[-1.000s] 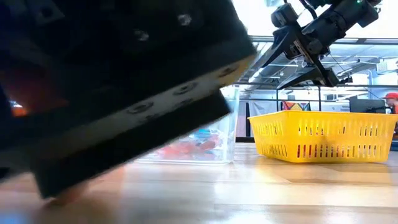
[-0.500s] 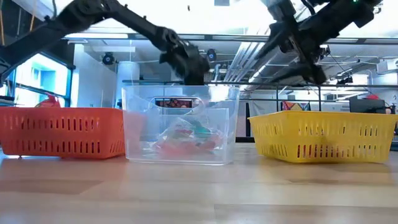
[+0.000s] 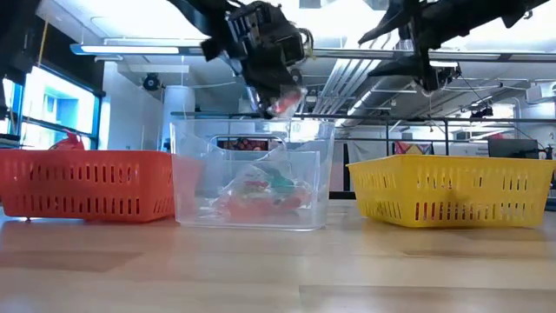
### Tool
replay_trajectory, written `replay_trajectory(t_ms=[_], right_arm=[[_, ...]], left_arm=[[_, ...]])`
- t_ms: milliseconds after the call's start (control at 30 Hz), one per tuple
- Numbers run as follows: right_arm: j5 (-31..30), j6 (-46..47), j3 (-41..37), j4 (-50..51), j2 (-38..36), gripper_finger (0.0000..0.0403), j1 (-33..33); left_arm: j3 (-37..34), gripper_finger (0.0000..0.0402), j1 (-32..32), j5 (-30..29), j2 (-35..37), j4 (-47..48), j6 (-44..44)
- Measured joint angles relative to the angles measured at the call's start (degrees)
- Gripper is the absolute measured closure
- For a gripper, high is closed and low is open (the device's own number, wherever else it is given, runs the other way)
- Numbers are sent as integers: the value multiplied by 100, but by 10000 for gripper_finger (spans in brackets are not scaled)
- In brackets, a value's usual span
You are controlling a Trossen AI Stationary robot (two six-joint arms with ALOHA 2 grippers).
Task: Sort candy by brand, put in halloween buckets
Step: Put the orange gummy into the transparent bin, then put the yellow candy into the yellow bin
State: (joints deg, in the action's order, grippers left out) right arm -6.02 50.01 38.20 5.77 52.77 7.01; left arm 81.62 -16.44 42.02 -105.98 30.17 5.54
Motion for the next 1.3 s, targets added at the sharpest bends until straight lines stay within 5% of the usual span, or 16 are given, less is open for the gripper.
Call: replay_trajectory(t_ms=[267,633,1033,1167,1300], right_arm=[[431,-757,2,12,-195,148,63],[758,-1030,2,38,-174,148,63],[572,-421,2,-6,-98,148,86],[456,-232,2,-301,266,148,183],[504,317,424,-237,1117,148,462]], left_arm=[[-1504,401,1256,-2550,1017,-1336,-2434],[-1579,391,2162,-3068,919,-1482,-3363],[-1582,261,1361,-2802,1438,-889,-2819],[-1577,236,496,-3222,1944,-216,-2020],[-1687,227,-625,-2808,2003,193,-1587]])
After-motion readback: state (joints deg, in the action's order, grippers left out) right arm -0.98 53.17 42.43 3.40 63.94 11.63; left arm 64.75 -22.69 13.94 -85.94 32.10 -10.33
